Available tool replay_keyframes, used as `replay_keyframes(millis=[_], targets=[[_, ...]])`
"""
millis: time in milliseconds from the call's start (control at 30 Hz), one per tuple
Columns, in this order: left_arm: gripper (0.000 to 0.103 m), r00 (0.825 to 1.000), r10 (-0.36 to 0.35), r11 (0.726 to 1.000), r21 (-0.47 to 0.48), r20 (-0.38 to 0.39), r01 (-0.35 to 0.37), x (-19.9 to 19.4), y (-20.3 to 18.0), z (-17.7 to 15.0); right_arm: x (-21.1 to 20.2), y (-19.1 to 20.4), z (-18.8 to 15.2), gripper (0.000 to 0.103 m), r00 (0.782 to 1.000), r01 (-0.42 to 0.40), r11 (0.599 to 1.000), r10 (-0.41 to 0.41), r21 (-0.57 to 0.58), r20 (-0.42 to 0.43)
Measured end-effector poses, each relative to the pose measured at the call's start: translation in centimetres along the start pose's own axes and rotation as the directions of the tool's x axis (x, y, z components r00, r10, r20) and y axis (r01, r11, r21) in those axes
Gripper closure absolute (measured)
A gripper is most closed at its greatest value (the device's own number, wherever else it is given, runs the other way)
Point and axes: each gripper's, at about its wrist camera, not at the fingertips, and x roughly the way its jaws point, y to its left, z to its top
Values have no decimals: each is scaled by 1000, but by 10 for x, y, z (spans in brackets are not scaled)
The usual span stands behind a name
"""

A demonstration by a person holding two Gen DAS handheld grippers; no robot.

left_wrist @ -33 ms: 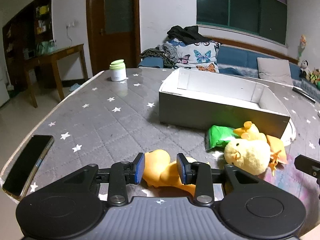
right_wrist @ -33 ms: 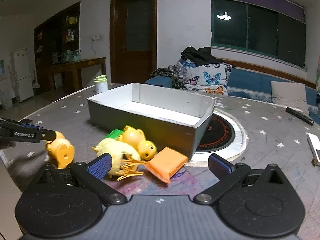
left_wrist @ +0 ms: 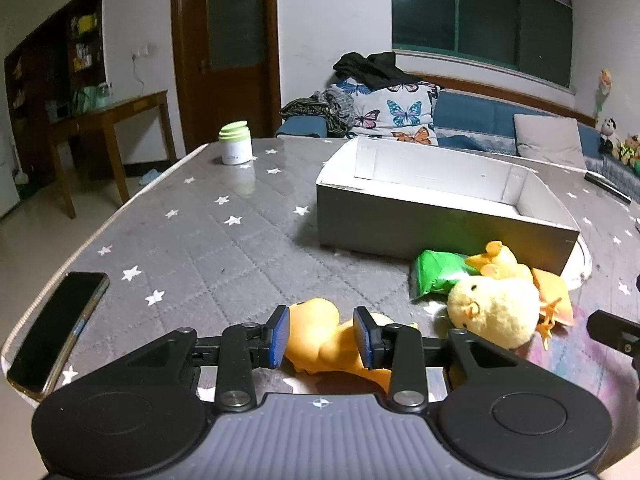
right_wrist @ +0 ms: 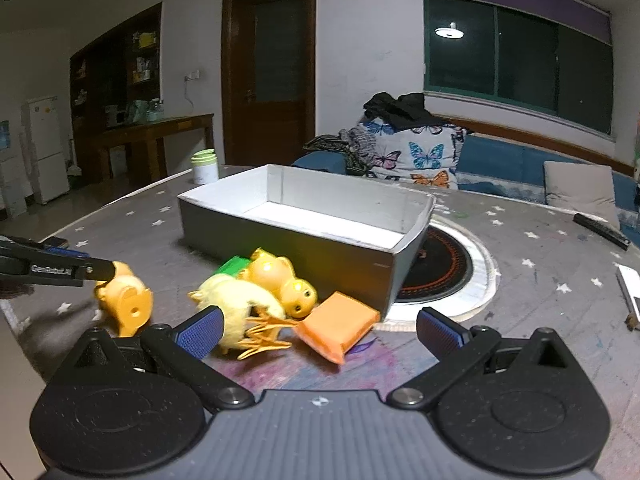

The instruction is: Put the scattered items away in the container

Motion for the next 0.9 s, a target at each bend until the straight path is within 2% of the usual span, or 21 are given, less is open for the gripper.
replay_keyframes(millis=[133,333,900], targets=[[66,1000,-3,1000,16,2,3,-4,-6,-3,-4,12,-3,0,1000,-1,1000,1,-31,2],[65,1000,-6,999,39,4,6,-10,-14,-8,-8,20,-4,0,998,-53,999,53,-13,-32],[66,1000,-19,997,81,-16,20,-20,-31,-19,-13,31,-11,0,994,-91,995,89,-35,-67]])
